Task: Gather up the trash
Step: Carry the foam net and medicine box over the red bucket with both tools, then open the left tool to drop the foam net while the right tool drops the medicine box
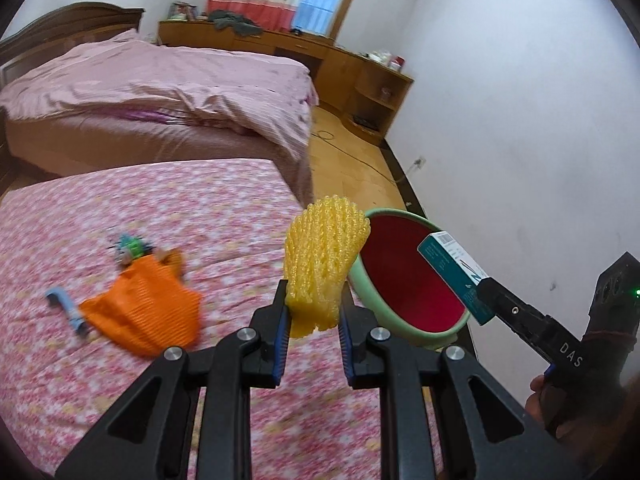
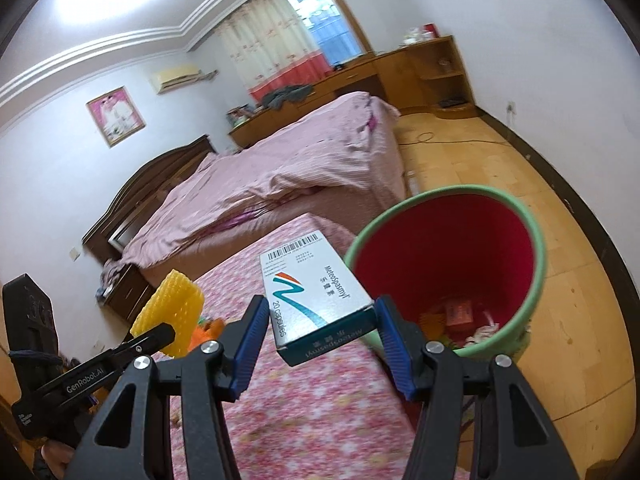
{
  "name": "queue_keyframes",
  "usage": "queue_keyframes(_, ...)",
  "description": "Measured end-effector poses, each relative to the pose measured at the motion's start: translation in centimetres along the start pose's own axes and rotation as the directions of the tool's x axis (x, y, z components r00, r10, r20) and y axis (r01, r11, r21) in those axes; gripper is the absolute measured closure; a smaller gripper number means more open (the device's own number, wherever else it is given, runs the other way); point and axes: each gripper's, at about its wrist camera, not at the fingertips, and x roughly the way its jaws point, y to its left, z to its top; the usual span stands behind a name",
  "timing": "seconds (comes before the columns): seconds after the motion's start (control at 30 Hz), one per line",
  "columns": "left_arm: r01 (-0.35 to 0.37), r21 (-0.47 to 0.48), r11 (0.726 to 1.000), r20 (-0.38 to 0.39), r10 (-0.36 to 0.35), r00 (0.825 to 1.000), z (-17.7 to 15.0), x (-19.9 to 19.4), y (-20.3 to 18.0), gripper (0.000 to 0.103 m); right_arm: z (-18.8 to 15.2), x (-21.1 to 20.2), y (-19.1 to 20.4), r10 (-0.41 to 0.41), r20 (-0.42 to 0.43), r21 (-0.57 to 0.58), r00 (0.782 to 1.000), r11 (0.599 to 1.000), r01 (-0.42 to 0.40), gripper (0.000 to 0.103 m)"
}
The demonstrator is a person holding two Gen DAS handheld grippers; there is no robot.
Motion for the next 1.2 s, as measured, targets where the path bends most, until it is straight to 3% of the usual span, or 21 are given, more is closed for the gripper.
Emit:
queue_keyframes(0.57,0.085,0.131,0.988,-0.132,-0.068,0.989,0.5,10.5,-7.5,0.082,0.9,0.1,-9.4,-0.129,0.007,0.152,0.992,0.98,0.126,0.045)
queue_keyframes(1.03,0.111,0.137,0.984,-0.215,-0.08,0.973,-0.2,15.6,-8.3,0.082,1.3,2.7,-12.9,-0.17,-0.044,0.203,0.984,0.963,0.175,0.045)
queue_keyframes(1.07,0.114,0.135,0.984,-0.216,-0.083,0.973,-0.2,15.7,-8.3,0.081,1.3,2.9,-12.9,-0.171,-0.048,0.204,0.984,0.963,0.177,0.045)
queue_keyframes(1.2,0.104,0.124,0.987,-0.213,-0.076,0.974,-0.1,15.8,-8.3,0.057,1.2,3.4,-13.0,-0.173,-0.06,0.211,0.983,0.961,0.182,0.045)
